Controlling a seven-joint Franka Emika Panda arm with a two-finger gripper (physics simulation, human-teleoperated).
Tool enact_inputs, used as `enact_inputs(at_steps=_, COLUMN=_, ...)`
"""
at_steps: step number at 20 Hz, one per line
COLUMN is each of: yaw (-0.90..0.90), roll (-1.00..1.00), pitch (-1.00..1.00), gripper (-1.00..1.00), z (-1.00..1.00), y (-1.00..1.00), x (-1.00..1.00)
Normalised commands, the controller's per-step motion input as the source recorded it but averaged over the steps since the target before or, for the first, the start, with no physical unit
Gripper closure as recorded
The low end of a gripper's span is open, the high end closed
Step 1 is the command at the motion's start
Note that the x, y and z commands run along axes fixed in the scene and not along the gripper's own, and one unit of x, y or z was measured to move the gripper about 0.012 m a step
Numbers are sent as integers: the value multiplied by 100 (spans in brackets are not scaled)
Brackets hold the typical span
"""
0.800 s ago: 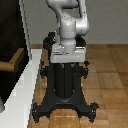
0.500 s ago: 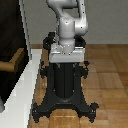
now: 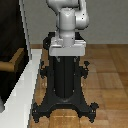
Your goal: Open the door by pressing down and pulling on the handle.
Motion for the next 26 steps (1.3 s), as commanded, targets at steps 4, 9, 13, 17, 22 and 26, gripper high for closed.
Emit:
enact_inputs(at_steps=4, yaw=0, roll=0, pitch=0, gripper=-100, z=75, y=0, x=0)
enact_inputs(at_steps=9, yaw=0, roll=0, pitch=0, gripper=-100, z=80, y=0, x=0)
enact_inputs(at_steps=13, yaw=0, roll=0, pitch=0, gripper=-100, z=25, y=-25, x=0)
enact_inputs(at_steps=17, yaw=0, roll=0, pitch=0, gripper=-100, z=0, y=-75, x=0)
enact_inputs(at_steps=22, yaw=0, roll=0, pitch=0, gripper=-100, z=0, y=-40, x=0)
enact_inputs(at_steps=26, yaw=0, roll=0, pitch=0, gripper=-100, z=0, y=-100, x=0)
